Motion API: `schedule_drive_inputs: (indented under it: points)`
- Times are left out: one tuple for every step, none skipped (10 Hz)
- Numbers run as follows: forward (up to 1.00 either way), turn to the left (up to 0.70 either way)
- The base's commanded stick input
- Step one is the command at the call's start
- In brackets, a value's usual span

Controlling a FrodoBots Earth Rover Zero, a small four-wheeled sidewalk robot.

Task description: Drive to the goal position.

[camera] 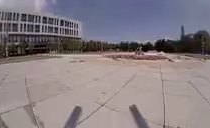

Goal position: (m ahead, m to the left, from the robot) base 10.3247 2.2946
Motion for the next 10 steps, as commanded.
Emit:
schedule_drive_inputs:
  points:
    - [0.70, 0.02]
    - [0.70, 0.02]
    - [0.70, 0.02]
    - [0.70, 0.02]
    - [0.70, 0.02]
    - [0.70, 0.02]
    - [0.70, 0.02]
    - [0.70, 0.02]
    - [0.70, -0.04]
    - [0.70, -0.31]
